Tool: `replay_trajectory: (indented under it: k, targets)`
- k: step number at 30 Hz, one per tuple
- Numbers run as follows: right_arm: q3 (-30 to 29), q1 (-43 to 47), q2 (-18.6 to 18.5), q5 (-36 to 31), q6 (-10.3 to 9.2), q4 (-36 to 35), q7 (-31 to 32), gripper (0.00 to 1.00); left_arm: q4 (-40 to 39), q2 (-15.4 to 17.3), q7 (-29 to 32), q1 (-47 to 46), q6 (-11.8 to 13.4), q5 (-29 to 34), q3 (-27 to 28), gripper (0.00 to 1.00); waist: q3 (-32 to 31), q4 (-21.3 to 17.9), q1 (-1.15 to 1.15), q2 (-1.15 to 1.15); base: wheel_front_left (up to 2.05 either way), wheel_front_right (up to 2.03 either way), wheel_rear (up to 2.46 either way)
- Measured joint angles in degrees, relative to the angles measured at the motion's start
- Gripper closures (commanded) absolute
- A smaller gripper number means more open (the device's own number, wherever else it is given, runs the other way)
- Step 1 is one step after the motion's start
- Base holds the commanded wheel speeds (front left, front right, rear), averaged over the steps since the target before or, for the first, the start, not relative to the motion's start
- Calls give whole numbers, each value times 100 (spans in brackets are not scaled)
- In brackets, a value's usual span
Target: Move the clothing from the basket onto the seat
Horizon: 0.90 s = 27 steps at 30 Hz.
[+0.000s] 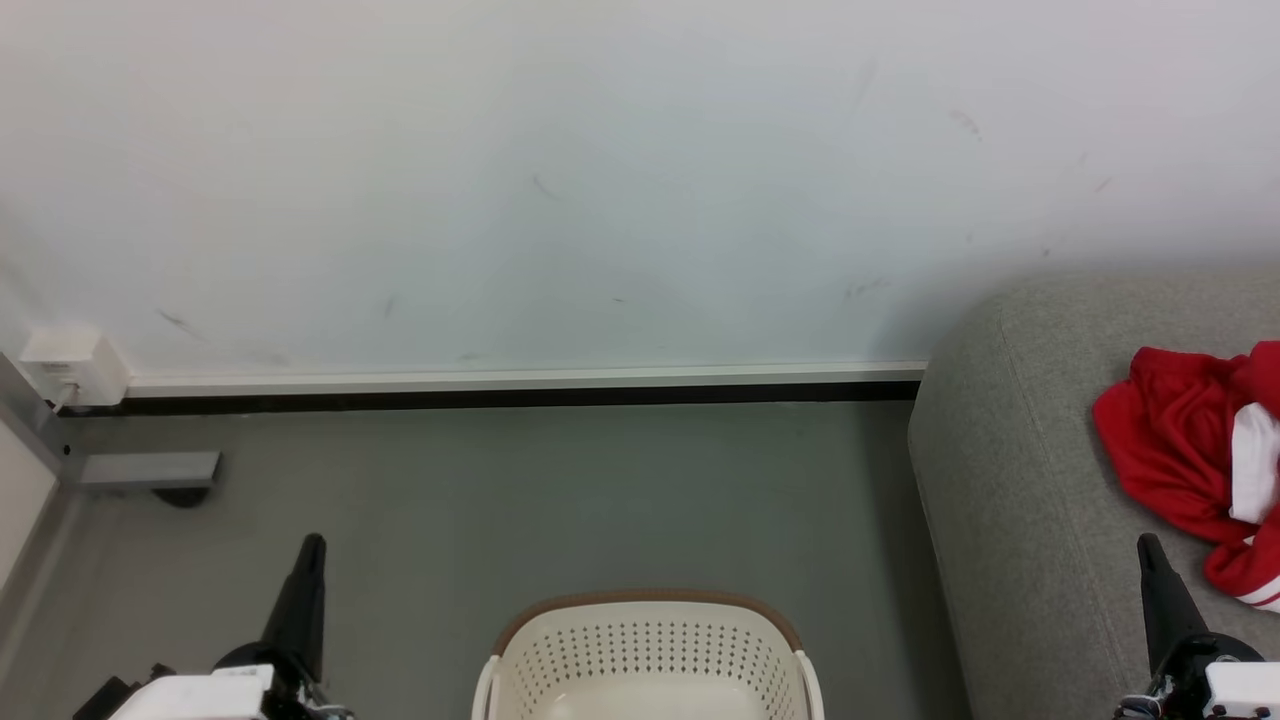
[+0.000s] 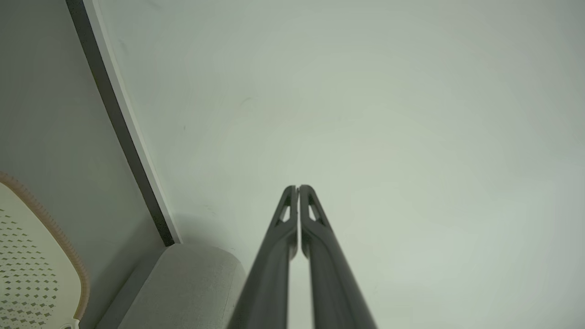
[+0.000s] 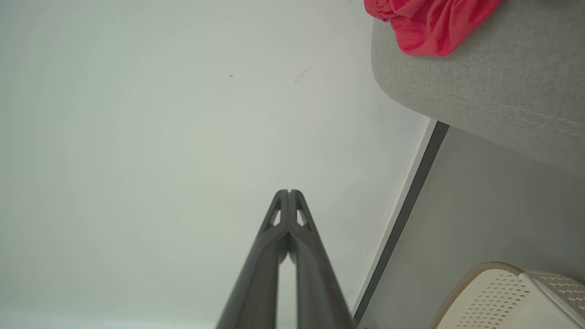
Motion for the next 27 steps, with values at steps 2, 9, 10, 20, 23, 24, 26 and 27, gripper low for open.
replay_trajectory:
  k: [2, 9, 10, 20, 23, 24, 26, 27]
  targets:
    - [-14, -3, 4, 60, 0, -1, 30, 100, -3, 1, 20, -7, -1, -47, -1, 100, 5, 5, 0, 0, 0, 0, 0]
    - [-23, -7, 12, 98, 0, -2, 42, 100, -4, 1, 24, -14, -8, -81, 1, 100, 7, 7, 0, 0, 0, 0, 0]
    - [-23, -7, 13, 98, 0, -3, 42, 100, -4, 1, 24, -14, -8, -81, 1, 100, 7, 7, 0, 0, 0, 0, 0]
    - [-27, -8, 15, 98, -1, -3, 43, 100, -4, 1, 24, -14, -8, -81, 1, 100, 7, 7, 0, 0, 0, 0, 0]
    - [-29, -8, 15, 98, -1, -3, 43, 100, -4, 1, 24, -14, -8, -81, 1, 100, 7, 7, 0, 0, 0, 0, 0]
    - [-29, -8, 15, 98, -1, -3, 43, 100, -4, 1, 24, -14, -8, -81, 1, 100, 7, 7, 0, 0, 0, 0, 0]
    - [-30, -8, 16, 98, -1, -3, 43, 100, -4, 1, 24, -14, -8, -81, 0, 100, 7, 7, 0, 0, 0, 0, 0]
    - [-30, -8, 16, 98, -1, -3, 43, 100, -4, 1, 24, -14, -8, -81, 1, 100, 7, 7, 0, 0, 0, 0, 0]
